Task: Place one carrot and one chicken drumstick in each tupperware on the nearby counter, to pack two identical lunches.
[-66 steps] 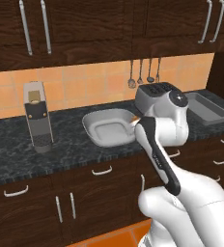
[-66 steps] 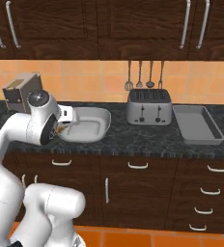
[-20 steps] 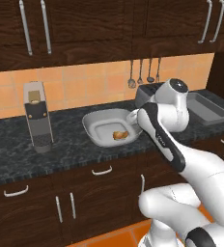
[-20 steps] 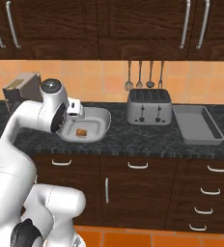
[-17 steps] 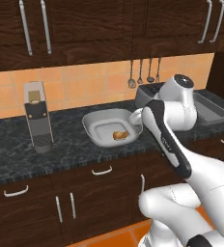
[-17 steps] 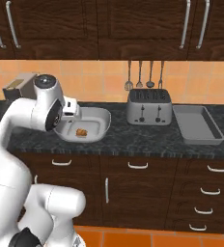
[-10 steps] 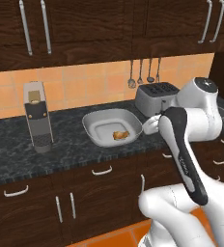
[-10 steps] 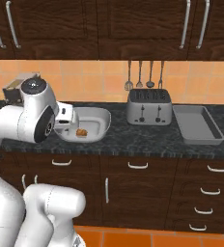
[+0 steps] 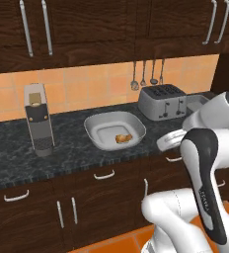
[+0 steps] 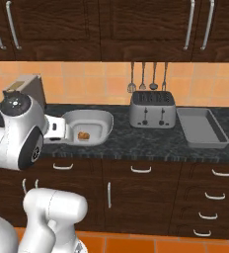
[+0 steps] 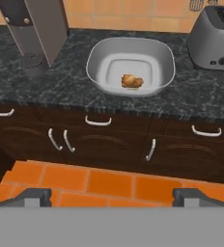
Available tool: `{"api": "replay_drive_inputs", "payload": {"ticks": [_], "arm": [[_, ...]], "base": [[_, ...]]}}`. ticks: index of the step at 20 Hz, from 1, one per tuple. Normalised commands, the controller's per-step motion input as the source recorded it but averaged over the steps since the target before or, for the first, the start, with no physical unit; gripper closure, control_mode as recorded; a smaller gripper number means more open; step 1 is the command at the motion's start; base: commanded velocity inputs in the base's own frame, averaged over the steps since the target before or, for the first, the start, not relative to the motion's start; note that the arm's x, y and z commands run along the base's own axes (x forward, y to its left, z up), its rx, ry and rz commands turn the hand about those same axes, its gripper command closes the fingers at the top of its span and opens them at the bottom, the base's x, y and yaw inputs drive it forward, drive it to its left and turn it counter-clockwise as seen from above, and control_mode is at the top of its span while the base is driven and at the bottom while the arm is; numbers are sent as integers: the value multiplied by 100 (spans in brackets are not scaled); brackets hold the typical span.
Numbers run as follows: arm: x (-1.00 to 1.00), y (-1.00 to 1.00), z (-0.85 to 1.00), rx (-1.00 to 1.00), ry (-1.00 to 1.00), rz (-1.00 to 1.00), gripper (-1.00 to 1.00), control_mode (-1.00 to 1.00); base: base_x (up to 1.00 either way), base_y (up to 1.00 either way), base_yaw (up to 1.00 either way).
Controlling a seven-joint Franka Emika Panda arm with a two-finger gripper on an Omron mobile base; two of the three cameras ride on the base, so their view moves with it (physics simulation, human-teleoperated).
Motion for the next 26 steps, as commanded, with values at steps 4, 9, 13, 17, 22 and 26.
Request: {"api": "replay_drive_inputs", "payload": {"ticks": [4,9,13,17,22,26], "arm": [[-18,0,73,2,0,0,-100,-100],[-83,0,78,1,7,-5,-100,-100],[-75,0,29,6,0,-9,-100,100],[0,0,0,0,0,0,-100,100],[0,0,0,0,0,0,-100,100],[0,0,0,0,0,0,-100,100]], "base": [[0,0,0],[0,0,0],[-24,0,-5],[-100,-8,-6],[-55,-53,12],[0,-99,27]]}}
